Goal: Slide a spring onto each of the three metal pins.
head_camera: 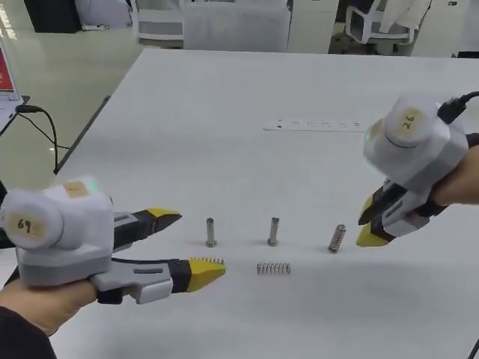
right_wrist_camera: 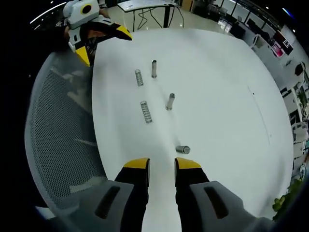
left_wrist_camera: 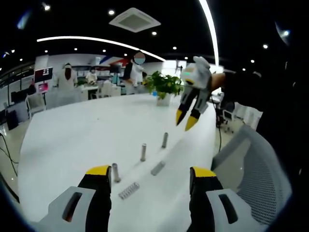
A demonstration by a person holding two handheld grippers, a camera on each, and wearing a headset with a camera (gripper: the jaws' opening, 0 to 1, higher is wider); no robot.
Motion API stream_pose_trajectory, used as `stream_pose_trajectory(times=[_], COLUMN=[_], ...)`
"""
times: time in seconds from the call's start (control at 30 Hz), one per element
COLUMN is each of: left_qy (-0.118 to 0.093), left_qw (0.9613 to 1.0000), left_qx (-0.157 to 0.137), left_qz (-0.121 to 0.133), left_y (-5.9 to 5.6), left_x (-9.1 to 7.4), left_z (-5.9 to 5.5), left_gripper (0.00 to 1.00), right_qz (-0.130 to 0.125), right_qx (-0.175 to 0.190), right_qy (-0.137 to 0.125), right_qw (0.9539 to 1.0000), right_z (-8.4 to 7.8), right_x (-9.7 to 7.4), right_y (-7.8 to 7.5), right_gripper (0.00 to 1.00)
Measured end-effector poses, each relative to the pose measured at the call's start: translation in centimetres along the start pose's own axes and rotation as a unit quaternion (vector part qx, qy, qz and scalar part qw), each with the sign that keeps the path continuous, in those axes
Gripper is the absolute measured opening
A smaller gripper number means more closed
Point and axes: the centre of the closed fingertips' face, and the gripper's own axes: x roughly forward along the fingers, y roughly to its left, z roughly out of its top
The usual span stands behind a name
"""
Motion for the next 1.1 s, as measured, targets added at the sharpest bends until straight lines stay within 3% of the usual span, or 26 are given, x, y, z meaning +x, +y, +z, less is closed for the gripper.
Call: stream_pose_trajectory(times=[0.33, 0.63, 1.1], left_qy=[-0.012, -0.003, 0.011], left_qw=[0.9999, 1.0000, 0.9998], left_qx=[0.000, 0.003, 0.003], left_qz=[-0.011, -0.005, -0.015], left_y=[0.5, 1.0, 0.4], left_x=[-0.3, -0.6, 0.3], left_z=[0.7, 0.1, -0.2], left_gripper=[0.61, 0.61, 0.60], right_qz=[0.022, 0.044, 0.057], right_qx=[-0.010, -0.031, -0.060], right_qy=[-0.021, -0.016, 0.004], right_qw=[0.9995, 0.9984, 0.9965], right_z=[2.7, 3.9, 3.9], right_x=[2.6, 6.2, 10.1], right_y=[1.5, 1.9, 1.9], right_gripper=[0.17, 0.16, 0.14])
